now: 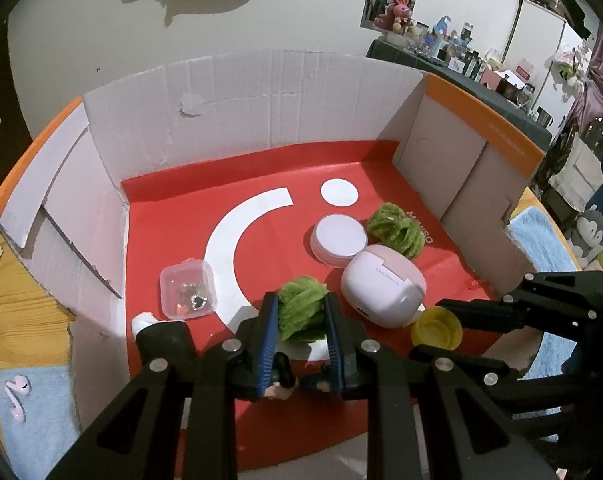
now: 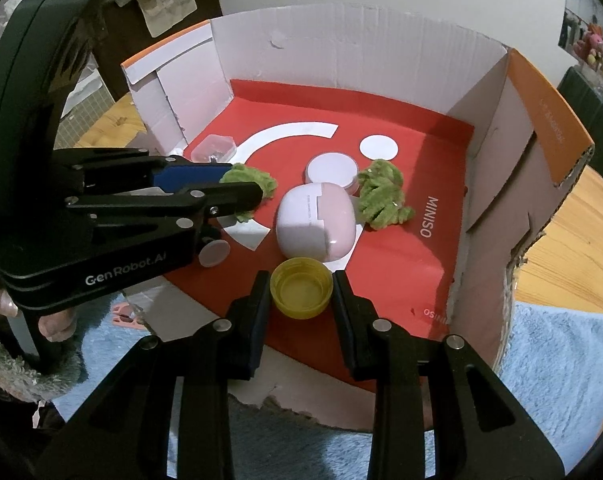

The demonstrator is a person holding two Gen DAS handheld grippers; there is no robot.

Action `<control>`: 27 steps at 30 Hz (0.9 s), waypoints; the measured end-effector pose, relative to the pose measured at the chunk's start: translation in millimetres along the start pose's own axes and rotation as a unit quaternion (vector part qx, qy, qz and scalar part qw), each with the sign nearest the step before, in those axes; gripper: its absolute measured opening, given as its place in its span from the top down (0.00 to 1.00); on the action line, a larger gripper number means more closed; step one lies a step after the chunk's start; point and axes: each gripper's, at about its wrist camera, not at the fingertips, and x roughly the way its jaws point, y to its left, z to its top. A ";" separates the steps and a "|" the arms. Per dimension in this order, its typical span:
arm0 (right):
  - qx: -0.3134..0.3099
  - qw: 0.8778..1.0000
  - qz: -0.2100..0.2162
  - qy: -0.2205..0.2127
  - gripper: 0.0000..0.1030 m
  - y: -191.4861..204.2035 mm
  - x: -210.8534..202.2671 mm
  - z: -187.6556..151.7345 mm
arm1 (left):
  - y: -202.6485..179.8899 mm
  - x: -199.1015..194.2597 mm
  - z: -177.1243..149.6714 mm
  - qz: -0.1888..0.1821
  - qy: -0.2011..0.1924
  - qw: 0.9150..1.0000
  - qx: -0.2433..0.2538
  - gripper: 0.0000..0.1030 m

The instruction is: Organize objects

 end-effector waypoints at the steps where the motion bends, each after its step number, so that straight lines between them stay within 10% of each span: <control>1: 0.000 1.000 0.000 -0.001 0.72 0.1 -0.4 -0.1 | 0.1 -0.5 0.0 0.001 -0.001 1.000 0.001 0.77; 24: 0.006 1.000 0.002 -0.017 0.69 3.5 -14.8 -6.6 | -0.3 -25.3 -11.4 0.010 -0.026 1.000 -0.009 0.56; 27: 0.005 1.000 0.005 -0.022 0.47 4.3 -17.9 -8.0 | 0.7 -29.8 -14.0 0.009 -0.029 0.999 -0.013 0.51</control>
